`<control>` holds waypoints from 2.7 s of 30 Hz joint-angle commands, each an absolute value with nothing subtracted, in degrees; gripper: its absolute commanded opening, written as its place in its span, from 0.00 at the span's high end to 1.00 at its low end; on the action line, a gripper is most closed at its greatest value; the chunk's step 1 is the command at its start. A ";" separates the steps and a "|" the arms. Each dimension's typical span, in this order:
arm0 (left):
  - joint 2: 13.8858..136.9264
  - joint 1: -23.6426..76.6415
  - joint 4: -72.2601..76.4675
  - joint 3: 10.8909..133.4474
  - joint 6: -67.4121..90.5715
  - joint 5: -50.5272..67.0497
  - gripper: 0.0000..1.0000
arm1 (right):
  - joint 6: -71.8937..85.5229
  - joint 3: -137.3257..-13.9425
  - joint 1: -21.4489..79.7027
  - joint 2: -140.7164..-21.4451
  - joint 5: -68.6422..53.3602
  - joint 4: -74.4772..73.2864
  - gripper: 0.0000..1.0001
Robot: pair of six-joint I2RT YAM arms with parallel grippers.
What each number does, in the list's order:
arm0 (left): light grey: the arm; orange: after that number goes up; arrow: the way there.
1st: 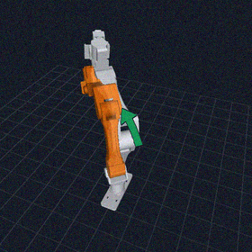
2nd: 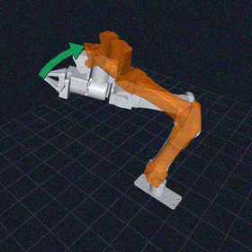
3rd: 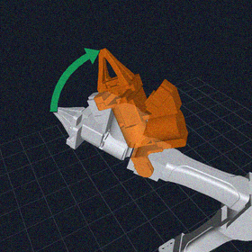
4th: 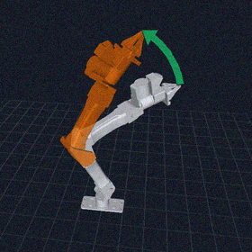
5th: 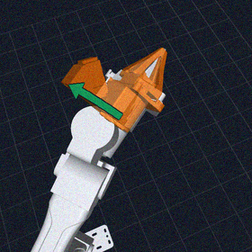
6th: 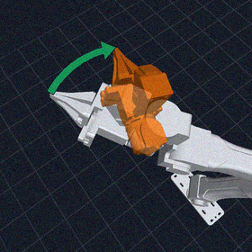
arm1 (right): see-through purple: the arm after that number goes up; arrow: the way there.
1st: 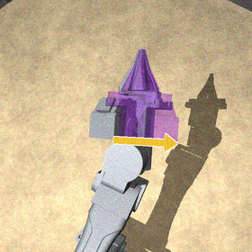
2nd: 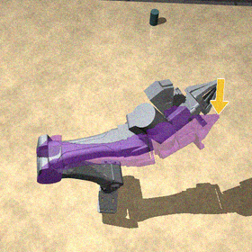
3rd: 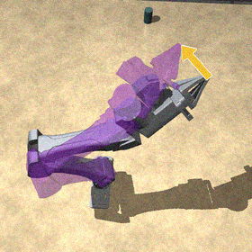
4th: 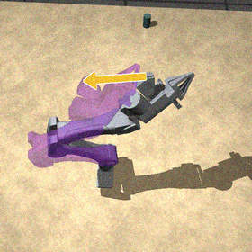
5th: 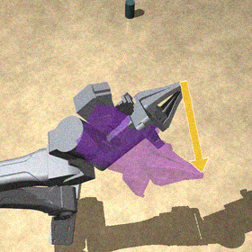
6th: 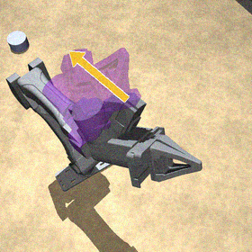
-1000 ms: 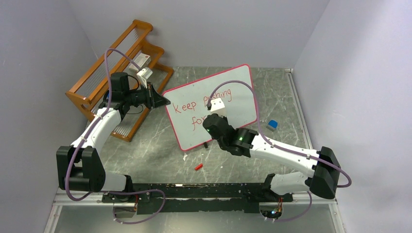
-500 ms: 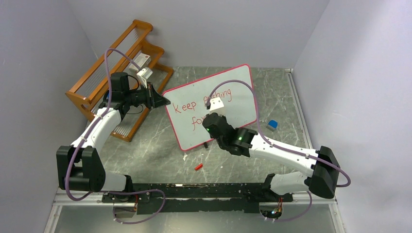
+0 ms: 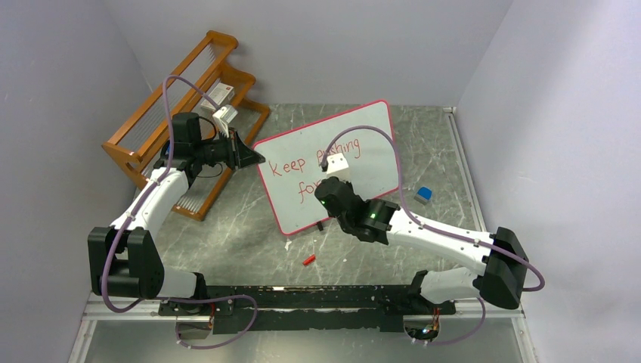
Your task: Write a sentence on the whiteboard
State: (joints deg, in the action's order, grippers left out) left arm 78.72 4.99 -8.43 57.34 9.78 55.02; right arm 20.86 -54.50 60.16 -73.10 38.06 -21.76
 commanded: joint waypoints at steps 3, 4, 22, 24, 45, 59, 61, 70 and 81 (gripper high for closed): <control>80.71 6.15 -11.78 56.43 3.08 46.91 0.95 | 22.75 -52.85 59.68 -72.42 37.56 -24.11 1.00; 80.69 6.15 -11.78 56.43 3.09 46.85 0.95 | 22.86 -52.76 59.67 -72.50 37.42 -24.21 1.00; 80.77 6.15 -11.85 56.43 2.99 46.86 0.95 | 20.72 -53.82 59.44 -72.11 40.48 -21.08 1.00; 80.85 6.17 -11.95 56.50 2.91 46.81 0.95 | 20.26 -53.94 59.38 -71.91 40.68 -20.46 1.00; 81.03 6.15 -11.87 56.51 2.99 46.93 0.95 | 18.95 -54.63 58.68 -71.76 40.60 -19.05 1.00; 81.04 6.15 -11.98 56.51 2.99 46.82 0.95 | 21.28 -51.83 58.40 -71.74 39.28 -22.90 1.00; 80.96 6.15 -11.87 56.45 2.99 46.85 0.95 | 21.46 -51.69 58.36 -71.70 39.09 -22.97 1.00; 81.04 6.15 -11.99 56.50 2.90 46.71 0.95 | 21.45 -51.33 58.12 -71.91 38.83 -22.80 1.00; 81.12 6.15 -11.96 56.50 2.90 46.67 0.95 | 20.90 -52.10 57.90 -72.51 38.44 -22.57 1.00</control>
State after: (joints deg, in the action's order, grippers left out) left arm 78.87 4.99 -8.45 57.39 9.74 54.96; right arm 20.53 -52.27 58.78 -72.12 38.83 -22.61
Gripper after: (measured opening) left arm 0.088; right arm 0.153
